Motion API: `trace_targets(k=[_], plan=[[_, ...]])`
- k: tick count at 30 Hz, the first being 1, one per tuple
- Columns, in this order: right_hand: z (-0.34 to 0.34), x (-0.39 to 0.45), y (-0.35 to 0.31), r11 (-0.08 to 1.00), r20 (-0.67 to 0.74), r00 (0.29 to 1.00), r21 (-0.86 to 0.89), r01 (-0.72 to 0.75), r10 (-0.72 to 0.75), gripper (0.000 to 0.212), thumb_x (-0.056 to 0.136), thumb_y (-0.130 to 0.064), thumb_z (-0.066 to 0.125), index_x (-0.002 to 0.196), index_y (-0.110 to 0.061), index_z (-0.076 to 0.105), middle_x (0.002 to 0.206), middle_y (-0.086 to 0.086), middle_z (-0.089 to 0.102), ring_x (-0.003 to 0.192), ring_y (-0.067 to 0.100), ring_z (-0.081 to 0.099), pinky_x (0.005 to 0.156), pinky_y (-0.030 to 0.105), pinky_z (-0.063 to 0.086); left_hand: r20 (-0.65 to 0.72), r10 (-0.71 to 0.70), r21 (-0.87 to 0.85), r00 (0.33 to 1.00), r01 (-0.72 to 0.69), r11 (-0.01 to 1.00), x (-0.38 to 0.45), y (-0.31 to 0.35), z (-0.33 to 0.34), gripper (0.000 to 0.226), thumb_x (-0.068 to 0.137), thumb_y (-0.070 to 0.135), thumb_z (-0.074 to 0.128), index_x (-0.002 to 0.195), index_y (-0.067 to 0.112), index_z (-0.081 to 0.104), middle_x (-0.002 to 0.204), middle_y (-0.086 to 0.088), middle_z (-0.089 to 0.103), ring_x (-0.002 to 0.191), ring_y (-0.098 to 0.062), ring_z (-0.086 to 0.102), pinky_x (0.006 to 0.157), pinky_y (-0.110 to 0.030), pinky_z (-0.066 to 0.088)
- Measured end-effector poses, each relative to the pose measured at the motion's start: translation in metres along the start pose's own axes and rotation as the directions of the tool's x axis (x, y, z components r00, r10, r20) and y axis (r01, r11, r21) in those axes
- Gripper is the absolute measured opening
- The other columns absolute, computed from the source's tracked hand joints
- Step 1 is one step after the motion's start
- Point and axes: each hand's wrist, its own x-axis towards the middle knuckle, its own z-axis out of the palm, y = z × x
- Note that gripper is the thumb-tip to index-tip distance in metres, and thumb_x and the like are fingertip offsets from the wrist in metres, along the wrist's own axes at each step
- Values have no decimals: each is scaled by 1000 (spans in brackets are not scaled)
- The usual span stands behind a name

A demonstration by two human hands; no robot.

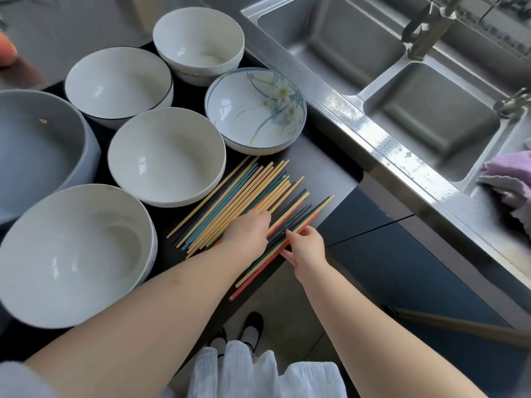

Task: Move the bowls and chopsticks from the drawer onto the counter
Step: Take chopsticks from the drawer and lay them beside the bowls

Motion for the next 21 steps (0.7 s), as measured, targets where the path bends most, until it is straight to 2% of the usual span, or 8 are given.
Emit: trace_targets(k=[4, 7, 9, 11, 13, 15, 18, 21], plan=[[0, -4, -1, 1000, 19, 1000, 22, 20, -20, 16, 95, -8, 56, 93, -24, 58, 94, -4, 63, 83, 12, 63, 71, 32, 59, -119, 83, 29, 989, -80, 996, -14, -5, 4, 33, 94, 24, 58, 126, 19, 52, 122, -2, 57, 106, -19, 57, 81, -32, 54], [-2, -6, 1, 999, 29, 999, 22, 30, -30, 21, 93, -10, 60, 113, -18, 60, 98, -2, 66, 88, 12, 65, 73, 32, 59, -142, 215, 101, 966, -202, 974, -29, -8, 15, 38, 96, 22, 53, 133, 19, 49, 131, -2, 52, 120, -18, 50, 95, -32, 49], [-3, -7, 2, 999, 35, 999, 28, 38, -39, 34, 92, -10, 61, 125, -15, 57, 99, -1, 67, 90, 13, 66, 75, 33, 59, -112, 278, 143, 954, -262, 954, -39, -11, 24, 46, 97, 19, 50, 143, 19, 41, 144, -3, 43, 134, -19, 40, 108, -34, 40], [-4, -9, 2, 999, 37, 998, 21, 47, -48, 42, 92, -9, 61, 133, -14, 52, 97, -2, 64, 93, 14, 65, 77, 34, 59, -54, 321, 242, 945, -300, 923, -47, -14, 35, 56, 99, 18, 49, 150, 17, 28, 157, -4, 27, 146, -21, 23, 117, -40, 26], [-5, -11, 2, 999, 27, 998, 1, 48, -48, 51, 93, -7, 59, 141, -13, 44, 98, -3, 59, 100, 16, 61, 83, 38, 57, 32, 340, 360, 940, -329, 873, -53, -18, 44, 62, 100, 19, 46, 154, 16, 16, 163, -6, 10, 150, -22, 6, 121, -45, 15], [-7, -13, 2, 997, 13, 998, -47, 55, -54, 55, 93, -5, 58, 145, -13, 39, 112, 1, 59, 109, 19, 58, 86, 38, 56, 100, 330, 441, 939, -339, 831, -57, -22, 52, 67, 101, 21, 46, 155, 14, 7, 164, -8, -1, 150, -25, -5, 120, -50, 9], [-11, -16, 5, 988, 5, 997, -130, 81, -81, 56, 93, -6, 58, 145, -14, 39, 134, 9, 54, 122, 25, 55, 88, 37, 55, 140, 313, 484, 939, -341, 806, -60, -23, 56, 73, 100, 22, 48, 155, 12, 1, 163, -10, -5, 150, -27, -9, 120, -52, 8], [-16, -18, 9, 966, 24, 992, -225, 128, -125, 50, 93, -10, 59, 141, -15, 46, 135, 8, 55, 121, 23, 56, 88, 35, 54, 164, 311, 502, 936, -351, 791, -60, -21, 54, 76, 99, 18, 50, 154, 13, -1, 163, -12, -6, 150, -27, -7, 120, -53, 6]])
